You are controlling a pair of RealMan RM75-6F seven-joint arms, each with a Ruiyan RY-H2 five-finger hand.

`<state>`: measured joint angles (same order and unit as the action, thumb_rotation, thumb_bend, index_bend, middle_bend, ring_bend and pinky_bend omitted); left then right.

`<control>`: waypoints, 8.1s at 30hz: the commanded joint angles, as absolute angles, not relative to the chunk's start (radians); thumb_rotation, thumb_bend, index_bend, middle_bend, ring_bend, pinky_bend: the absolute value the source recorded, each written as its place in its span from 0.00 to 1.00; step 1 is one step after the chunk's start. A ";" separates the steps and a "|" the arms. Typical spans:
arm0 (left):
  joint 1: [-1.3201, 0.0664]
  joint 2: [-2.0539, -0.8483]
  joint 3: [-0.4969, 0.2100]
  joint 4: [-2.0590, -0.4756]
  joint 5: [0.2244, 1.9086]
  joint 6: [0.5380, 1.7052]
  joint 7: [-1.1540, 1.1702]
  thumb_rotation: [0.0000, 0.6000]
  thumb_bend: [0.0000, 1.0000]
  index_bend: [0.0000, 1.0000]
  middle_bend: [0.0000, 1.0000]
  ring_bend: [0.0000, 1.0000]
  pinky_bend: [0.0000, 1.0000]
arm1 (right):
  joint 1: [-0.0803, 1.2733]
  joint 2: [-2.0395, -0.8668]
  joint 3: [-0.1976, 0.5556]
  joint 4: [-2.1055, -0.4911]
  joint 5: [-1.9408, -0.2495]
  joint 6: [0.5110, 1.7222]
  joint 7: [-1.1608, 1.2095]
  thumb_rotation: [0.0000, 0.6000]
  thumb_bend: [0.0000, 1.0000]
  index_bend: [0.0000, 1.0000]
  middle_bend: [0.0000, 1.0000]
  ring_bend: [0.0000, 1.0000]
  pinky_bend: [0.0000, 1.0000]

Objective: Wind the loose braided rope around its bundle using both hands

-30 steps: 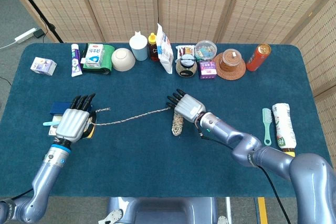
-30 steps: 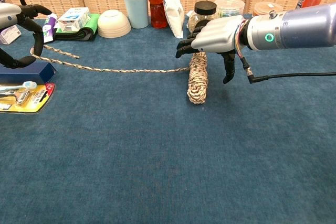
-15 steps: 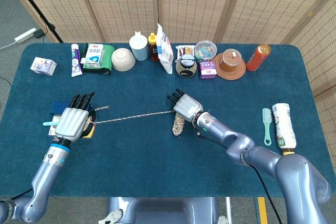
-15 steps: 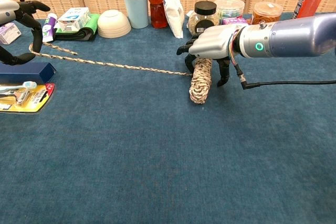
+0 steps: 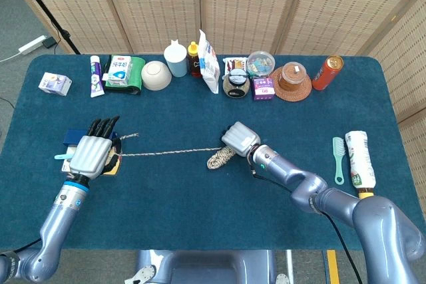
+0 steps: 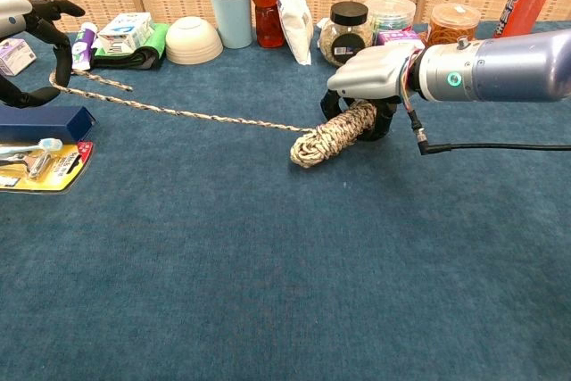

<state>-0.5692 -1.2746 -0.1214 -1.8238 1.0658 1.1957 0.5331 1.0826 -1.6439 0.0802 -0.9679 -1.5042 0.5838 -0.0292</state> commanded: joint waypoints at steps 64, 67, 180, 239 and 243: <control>-0.736 -1.109 -0.395 -2.277 1.022 1.245 0.543 1.00 0.41 0.60 0.00 0.00 0.00 | 1.081 -1.594 0.199 -1.583 -0.470 1.096 -0.751 1.00 0.98 0.62 0.61 0.68 0.95; -0.765 -1.120 -0.427 -2.285 0.962 1.238 0.518 1.00 0.41 0.60 0.00 0.00 0.00 | 1.078 -1.601 0.197 -1.582 -0.476 1.094 -0.750 1.00 0.98 0.62 0.61 0.68 0.95; -0.823 -1.660 -0.175 -1.345 1.081 1.137 0.318 1.00 0.41 0.61 0.00 0.00 0.00 | 1.173 -1.511 0.461 -1.719 0.010 1.184 -0.211 1.00 1.00 0.64 0.64 0.70 0.97; -0.925 -1.520 -0.489 -1.936 0.844 1.164 0.414 1.00 0.40 0.62 0.00 0.00 0.00 | 1.031 -1.656 0.395 -1.649 -0.248 1.088 -0.540 1.00 1.00 0.64 0.64 0.71 0.98; -0.957 -1.545 -0.525 -1.918 0.766 1.177 0.411 1.00 0.40 0.62 0.00 0.00 0.00 | 1.013 -1.639 0.385 -1.686 -0.262 1.058 -0.517 1.00 1.00 0.64 0.64 0.71 0.98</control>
<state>-0.9380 -1.5286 -0.5045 -1.9264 0.7981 1.1674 0.4111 1.0207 -1.6457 0.3892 -1.6739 -0.2562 1.0672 -0.5266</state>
